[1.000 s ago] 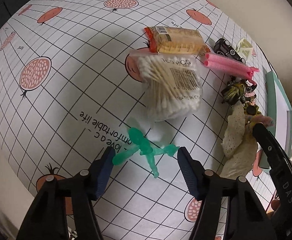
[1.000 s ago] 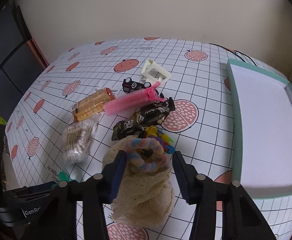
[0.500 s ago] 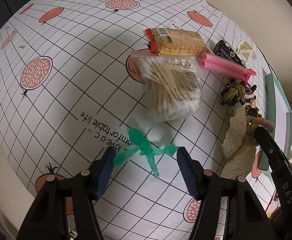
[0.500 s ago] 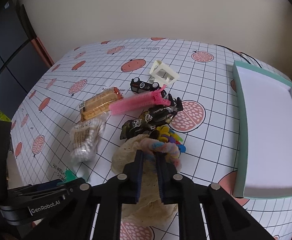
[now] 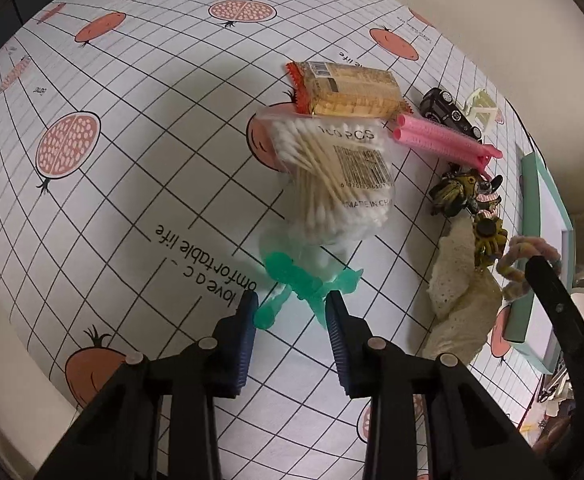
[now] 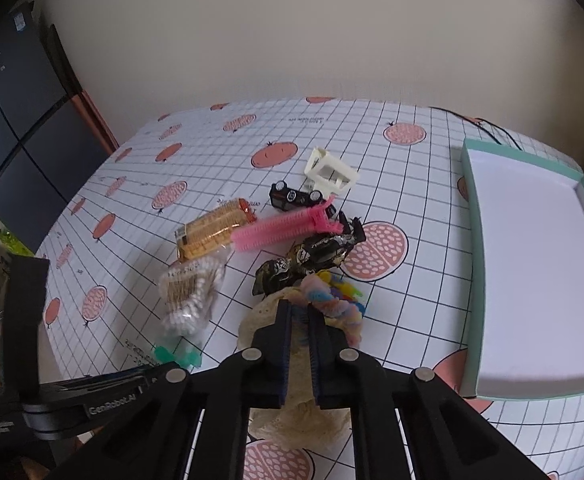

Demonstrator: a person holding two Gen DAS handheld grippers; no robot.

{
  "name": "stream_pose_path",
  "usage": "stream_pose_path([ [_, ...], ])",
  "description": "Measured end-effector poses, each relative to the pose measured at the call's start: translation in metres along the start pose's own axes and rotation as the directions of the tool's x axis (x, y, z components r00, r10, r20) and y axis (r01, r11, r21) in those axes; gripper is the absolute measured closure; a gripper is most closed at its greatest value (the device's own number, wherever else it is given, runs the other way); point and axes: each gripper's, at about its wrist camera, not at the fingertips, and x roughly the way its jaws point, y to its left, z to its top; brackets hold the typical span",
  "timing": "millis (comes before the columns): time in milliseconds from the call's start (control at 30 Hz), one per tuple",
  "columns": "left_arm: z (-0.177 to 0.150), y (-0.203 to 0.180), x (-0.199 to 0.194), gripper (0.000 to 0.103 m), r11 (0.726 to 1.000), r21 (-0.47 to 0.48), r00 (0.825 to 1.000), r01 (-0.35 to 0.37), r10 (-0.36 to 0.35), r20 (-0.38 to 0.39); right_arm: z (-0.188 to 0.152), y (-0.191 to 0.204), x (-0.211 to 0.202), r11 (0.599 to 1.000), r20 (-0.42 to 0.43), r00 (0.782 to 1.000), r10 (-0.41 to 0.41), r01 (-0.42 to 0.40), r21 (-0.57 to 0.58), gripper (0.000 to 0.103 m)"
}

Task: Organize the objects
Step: 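Grasp the pastel rainbow hair tie with the right tool while the left tool grasps the green figure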

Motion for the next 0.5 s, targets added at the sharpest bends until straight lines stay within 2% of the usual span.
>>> stream_pose_path([
  [33, -0.015, 0.002, 0.007, 0.068, 1.0, -0.001, 1.0, 0.002, -0.002, 0.004, 0.0, 0.0, -0.001, 1.0, 0.002, 1.0, 0.001, -0.001, 0.001, 0.094],
  [67, -0.016, 0.021, 0.009, 0.068, 1.0, -0.001, 1.0, 0.004, -0.004, 0.006, 0.001, 0.0, -0.002, 1.0, 0.004, 1.0, 0.001, -0.001, 0.002, 0.094],
  [133, -0.013, 0.026, 0.008, 0.069, 1.0, -0.001, 1.0, 0.005, -0.005, 0.006, 0.0, -0.001, -0.002, 1.0, 0.005, 1.0, 0.0, 0.0, 0.004, 0.094],
  [333, -0.023, 0.027, 0.008, 0.08, 1.0, 0.0, 1.0, 0.015, -0.015, 0.024, 0.0, -0.002, -0.005, 1.0, 0.009, 1.0, -0.002, 0.002, 0.009, 0.094],
  [500, -0.023, 0.027, 0.008, 0.094, 1.0, -0.01, 0.999, 0.021, -0.021, 0.031, -0.001, -0.002, -0.007, 1.0, 0.015, 1.0, 0.0, 0.0, 0.009, 0.094],
])
